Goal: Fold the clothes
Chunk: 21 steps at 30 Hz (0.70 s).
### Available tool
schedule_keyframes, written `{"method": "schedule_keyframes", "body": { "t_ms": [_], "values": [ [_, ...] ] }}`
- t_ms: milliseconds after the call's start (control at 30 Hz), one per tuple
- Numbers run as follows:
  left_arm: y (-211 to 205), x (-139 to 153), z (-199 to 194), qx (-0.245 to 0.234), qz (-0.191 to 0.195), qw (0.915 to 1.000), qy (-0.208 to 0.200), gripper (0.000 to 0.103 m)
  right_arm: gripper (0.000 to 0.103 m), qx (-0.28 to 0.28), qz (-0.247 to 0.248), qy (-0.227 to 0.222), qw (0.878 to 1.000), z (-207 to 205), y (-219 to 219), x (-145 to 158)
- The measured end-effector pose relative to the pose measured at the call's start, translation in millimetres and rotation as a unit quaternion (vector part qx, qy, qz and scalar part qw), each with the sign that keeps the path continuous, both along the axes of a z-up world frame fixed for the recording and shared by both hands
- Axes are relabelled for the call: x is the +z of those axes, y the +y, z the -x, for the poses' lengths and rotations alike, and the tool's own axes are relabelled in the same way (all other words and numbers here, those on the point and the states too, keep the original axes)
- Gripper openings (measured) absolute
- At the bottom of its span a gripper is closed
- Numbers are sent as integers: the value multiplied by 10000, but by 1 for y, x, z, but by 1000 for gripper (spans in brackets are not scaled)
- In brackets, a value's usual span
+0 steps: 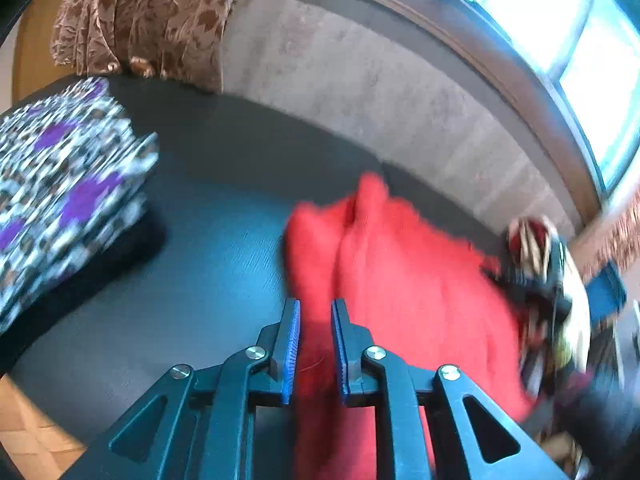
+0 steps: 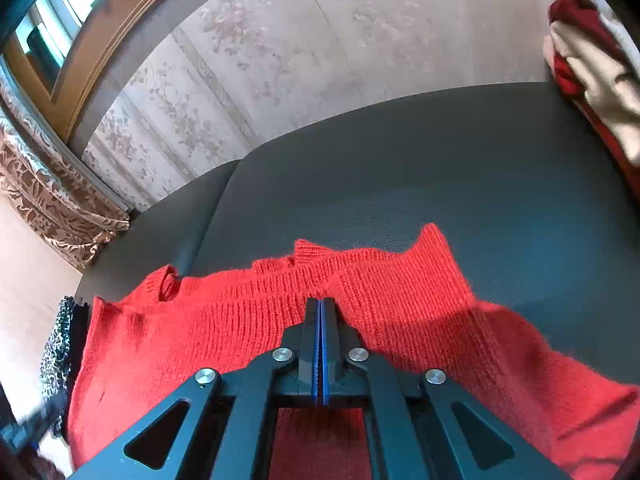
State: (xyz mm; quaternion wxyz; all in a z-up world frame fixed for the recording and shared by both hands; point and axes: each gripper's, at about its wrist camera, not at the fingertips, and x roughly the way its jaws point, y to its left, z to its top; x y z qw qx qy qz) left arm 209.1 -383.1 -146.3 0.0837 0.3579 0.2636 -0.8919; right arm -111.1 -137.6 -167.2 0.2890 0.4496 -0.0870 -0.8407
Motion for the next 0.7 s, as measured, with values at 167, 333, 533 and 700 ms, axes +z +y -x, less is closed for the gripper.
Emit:
{"method": "schedule_keyframes", "body": {
  "t_ms": [167,333,533,700],
  "values": [
    [1,-16,-50,-598,-487,9970,50,24,0,5,-56,50,10000,-2,-2,0],
    [6,-18,-44,-1123,-745,9908,129,38,3,12,-140,118,9998,-6,-1,0],
    [27,-25,-17,-1752,-581,9828,-57,38,4,13,-193,167,9997,-8,-1,-1],
    [31,-16,-16,-1699,-537,9840,2,6,4,15,-159,151,9998,-7,-1,-1]
  ]
}}
